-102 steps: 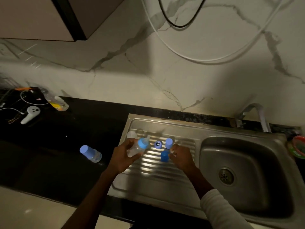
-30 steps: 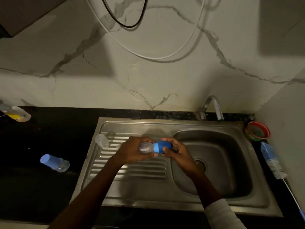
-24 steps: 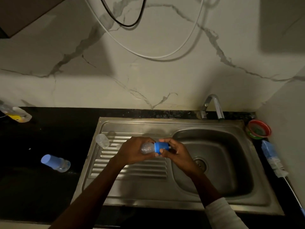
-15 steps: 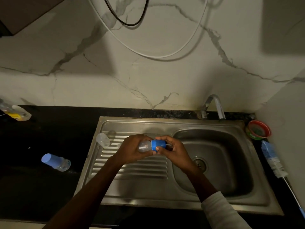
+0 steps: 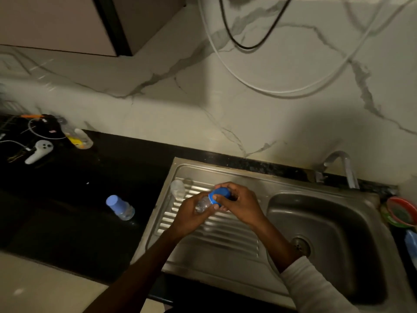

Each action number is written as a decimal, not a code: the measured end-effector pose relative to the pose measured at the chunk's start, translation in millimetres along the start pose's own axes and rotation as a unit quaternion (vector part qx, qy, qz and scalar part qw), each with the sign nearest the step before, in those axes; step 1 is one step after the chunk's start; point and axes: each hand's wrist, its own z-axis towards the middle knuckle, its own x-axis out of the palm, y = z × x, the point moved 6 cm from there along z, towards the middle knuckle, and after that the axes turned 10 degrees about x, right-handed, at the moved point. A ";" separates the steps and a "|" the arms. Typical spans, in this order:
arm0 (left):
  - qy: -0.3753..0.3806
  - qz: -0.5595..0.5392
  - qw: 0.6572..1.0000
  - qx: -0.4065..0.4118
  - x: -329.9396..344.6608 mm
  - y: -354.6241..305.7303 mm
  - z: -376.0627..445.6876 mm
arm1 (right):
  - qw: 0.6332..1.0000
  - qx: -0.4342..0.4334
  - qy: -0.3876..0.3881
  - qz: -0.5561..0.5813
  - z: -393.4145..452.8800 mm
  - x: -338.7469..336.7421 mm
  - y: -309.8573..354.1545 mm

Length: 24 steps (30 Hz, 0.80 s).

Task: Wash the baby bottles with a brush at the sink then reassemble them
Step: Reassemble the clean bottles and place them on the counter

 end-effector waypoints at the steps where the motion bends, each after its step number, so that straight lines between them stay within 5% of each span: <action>1: -0.012 -0.015 1.000 -0.008 -8.7 -0.9 -5.5 | 1.000 0.000 -0.002 0.003 3.7 12.7 8.5; 5: -0.067 -0.098 0.991 -0.061 -42.6 1.3 -23.8 | 1.000 -0.006 -0.019 0.000 14.6 52.1 43.0; 10: -0.065 -0.097 0.985 -0.125 -101.9 33.9 -39.0 | 0.993 -0.047 0.060 -0.088 38.3 113.6 72.8; 12: -0.087 -0.053 0.986 -0.133 -126.4 43.1 -44.3 | 0.986 -0.080 0.074 -0.129 51.4 134.5 84.6; 15: -0.111 0.180 0.977 -0.039 -168.8 28.4 -46.4 | 0.973 -0.126 0.067 -0.180 76.5 165.7 99.7; 19: -0.157 0.469 0.866 -0.069 -227.1 40.3 -58.0 | 0.971 -0.117 0.055 -0.200 111.9 218.8 95.0; 22: -0.131 0.486 0.837 -0.215 -254.5 75.5 -73.9 | 0.964 -0.106 0.089 -0.229 127.9 260.4 79.5; 24: -0.101 0.407 0.866 -0.274 -259.7 100.9 -81.0 | 0.957 -0.107 0.105 -0.250 133.9 283.8 69.5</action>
